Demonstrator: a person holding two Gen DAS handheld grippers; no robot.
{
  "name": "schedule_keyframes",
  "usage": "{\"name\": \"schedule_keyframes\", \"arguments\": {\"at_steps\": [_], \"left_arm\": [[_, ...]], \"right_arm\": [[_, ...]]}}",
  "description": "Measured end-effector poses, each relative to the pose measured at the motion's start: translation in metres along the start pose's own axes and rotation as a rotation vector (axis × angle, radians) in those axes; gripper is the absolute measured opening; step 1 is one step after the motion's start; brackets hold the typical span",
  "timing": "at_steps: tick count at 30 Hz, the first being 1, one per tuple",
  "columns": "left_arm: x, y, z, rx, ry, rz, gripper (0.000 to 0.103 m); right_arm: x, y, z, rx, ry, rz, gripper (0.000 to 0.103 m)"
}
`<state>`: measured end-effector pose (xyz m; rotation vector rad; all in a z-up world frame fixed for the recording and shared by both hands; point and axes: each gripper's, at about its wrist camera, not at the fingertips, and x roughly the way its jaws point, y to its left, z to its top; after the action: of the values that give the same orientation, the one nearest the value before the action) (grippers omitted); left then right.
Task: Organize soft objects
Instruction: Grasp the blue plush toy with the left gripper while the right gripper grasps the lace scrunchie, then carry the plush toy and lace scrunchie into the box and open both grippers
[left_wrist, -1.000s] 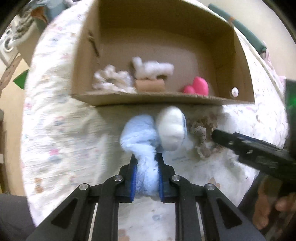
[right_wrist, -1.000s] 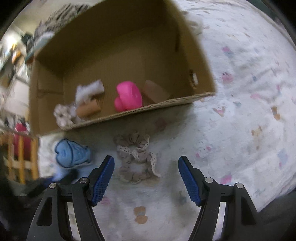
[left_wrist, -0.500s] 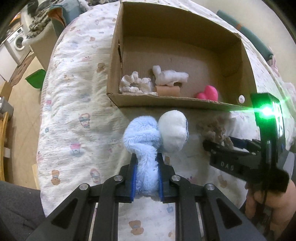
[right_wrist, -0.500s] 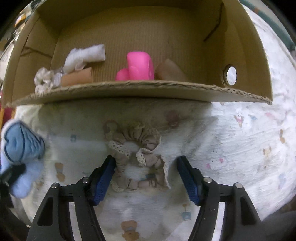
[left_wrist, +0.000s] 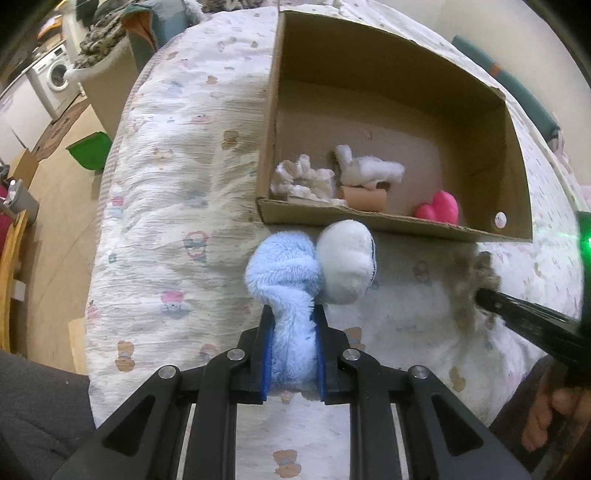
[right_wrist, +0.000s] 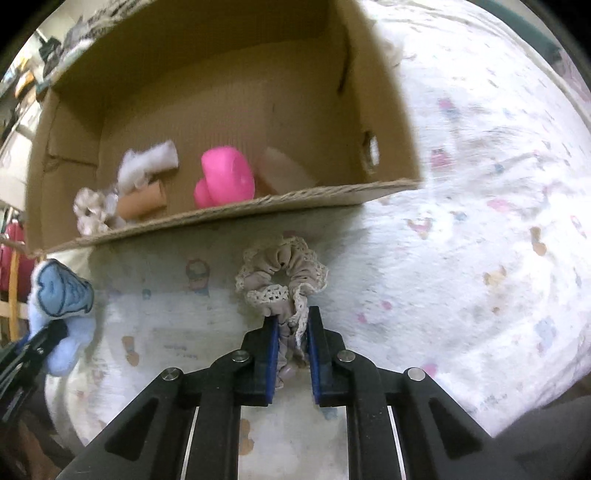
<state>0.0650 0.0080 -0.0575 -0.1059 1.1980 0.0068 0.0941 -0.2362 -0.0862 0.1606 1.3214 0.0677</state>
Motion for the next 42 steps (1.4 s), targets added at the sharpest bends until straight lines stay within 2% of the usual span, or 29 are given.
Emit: {"name": "schedule_keyframes", "arguments": {"at_steps": [5, 8, 10, 17, 20, 26, 32, 42], "left_arm": [[-0.007, 0.004, 0.0, -0.011, -0.029, 0.015, 0.016], [-0.02, 0.007, -0.001, -0.018, -0.064, 0.004, 0.016], [-0.032, 0.012, -0.003, -0.035, -0.091, -0.026, 0.017], [-0.068, 0.018, 0.003, -0.065, -0.189, -0.044, 0.016], [-0.084, 0.015, 0.013, -0.041, -0.249, -0.046, 0.016], [-0.102, 0.007, 0.035, 0.019, -0.321, -0.036, 0.016], [-0.099, -0.003, 0.064, 0.048, -0.329, -0.05, 0.017], [-0.062, -0.028, 0.092, 0.087, -0.297, -0.06, 0.017]], "right_arm": [[-0.031, -0.007, -0.011, 0.016, -0.057, 0.072, 0.015], [-0.05, -0.008, -0.018, 0.012, -0.094, 0.146, 0.015], [-0.067, -0.009, -0.021, 0.014, -0.122, 0.233, 0.015], [-0.121, 0.005, -0.021, -0.072, -0.325, 0.298, 0.016], [-0.13, 0.003, -0.017, -0.074, -0.385, 0.303, 0.016], [-0.135, 0.011, 0.004, -0.077, -0.434, 0.307, 0.016], [-0.134, 0.01, 0.028, -0.077, -0.461, 0.291, 0.016], [-0.1, 0.01, 0.053, -0.062, -0.41, 0.259, 0.016]]}}
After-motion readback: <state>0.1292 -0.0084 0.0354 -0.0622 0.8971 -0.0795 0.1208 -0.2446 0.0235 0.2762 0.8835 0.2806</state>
